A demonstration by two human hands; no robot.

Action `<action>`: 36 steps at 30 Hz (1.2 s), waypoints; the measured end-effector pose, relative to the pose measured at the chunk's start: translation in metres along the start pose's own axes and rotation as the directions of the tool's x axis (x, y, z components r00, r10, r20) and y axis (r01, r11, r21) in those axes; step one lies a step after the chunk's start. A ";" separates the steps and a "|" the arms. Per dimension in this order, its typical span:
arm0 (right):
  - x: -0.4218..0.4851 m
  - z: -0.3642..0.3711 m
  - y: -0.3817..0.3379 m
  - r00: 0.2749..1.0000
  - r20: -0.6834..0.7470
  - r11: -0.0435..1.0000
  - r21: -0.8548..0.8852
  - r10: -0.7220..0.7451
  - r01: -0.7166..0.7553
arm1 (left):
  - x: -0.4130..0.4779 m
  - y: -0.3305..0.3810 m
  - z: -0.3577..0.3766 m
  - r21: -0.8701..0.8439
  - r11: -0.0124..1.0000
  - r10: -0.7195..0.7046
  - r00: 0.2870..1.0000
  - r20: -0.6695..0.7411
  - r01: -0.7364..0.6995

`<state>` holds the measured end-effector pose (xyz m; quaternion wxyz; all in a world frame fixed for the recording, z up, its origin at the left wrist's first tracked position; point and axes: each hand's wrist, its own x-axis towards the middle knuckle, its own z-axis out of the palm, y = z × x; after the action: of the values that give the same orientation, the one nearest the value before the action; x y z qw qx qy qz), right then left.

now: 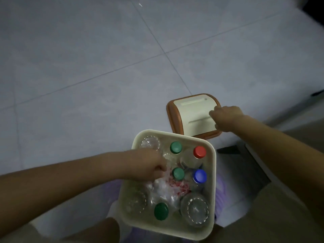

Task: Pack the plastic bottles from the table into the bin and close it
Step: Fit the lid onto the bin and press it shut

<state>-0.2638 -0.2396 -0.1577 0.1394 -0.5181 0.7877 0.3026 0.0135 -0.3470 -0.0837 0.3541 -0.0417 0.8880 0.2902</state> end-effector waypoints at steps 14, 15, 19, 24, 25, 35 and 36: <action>0.100 0.035 -0.023 0.991 -0.107 0.995 0.047 -0.079 0.085 | 0.056 -0.061 0.000 -0.346 0.938 -0.207 0.765 -0.611 -0.023; 0.100 0.036 -0.022 0.987 -0.134 0.996 0.022 -0.085 0.089 | 0.053 -0.064 0.002 -0.332 0.943 -0.199 0.769 -0.607 -0.018; 0.079 0.028 -0.009 0.967 -0.253 0.998 0.042 -0.044 0.056 | 0.045 -0.074 0.009 -0.324 0.946 -0.230 0.733 -0.640 0.013; 0.035 -0.048 0.034 0.904 -0.416 0.975 0.222 0.102 -0.008 | 0.036 -0.078 0.004 -0.428 0.898 -0.376 0.677 -0.632 0.099; 0.023 -0.070 0.043 0.890 -0.436 0.962 0.272 0.131 -0.008 | 0.031 -0.078 0.000 -0.409 0.904 -0.373 0.693 -0.617 0.123; -0.144 -0.203 0.030 0.829 -0.559 0.914 0.318 -0.034 0.252 | -0.084 -0.040 -0.069 -0.763 0.641 -0.562 0.730 -0.389 0.088; -0.156 -0.205 0.021 0.850 -0.519 0.900 0.323 -0.091 0.293 | -0.095 -0.032 -0.072 -0.795 0.601 -0.580 0.730 -0.363 0.082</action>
<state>-0.1976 -0.2473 0.0923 0.0651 -0.6171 0.7840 -0.0181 0.0500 -0.4253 0.0048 0.0618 -0.4420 0.7306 0.5168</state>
